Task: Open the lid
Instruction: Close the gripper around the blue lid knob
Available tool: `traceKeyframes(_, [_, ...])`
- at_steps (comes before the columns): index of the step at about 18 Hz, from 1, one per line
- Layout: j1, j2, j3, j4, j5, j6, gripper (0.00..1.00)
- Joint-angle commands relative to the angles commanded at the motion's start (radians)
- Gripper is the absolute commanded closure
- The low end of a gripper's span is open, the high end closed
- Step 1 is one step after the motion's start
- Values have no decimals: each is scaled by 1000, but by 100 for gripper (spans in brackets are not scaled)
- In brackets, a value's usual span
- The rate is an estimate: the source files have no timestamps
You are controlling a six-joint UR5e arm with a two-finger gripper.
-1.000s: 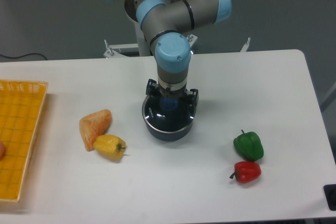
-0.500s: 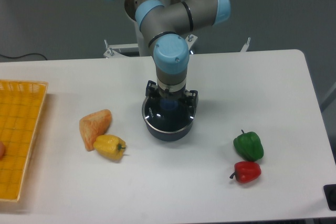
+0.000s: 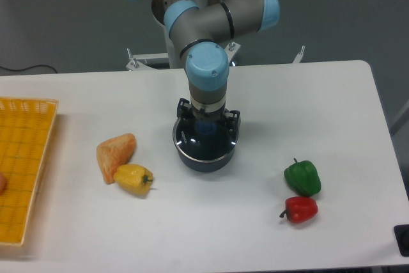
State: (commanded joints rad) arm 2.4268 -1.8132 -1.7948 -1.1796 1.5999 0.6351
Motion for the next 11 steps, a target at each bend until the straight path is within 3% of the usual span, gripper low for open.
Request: traceKeyframes(11, [-8,-3,-9,2,11,0,3])
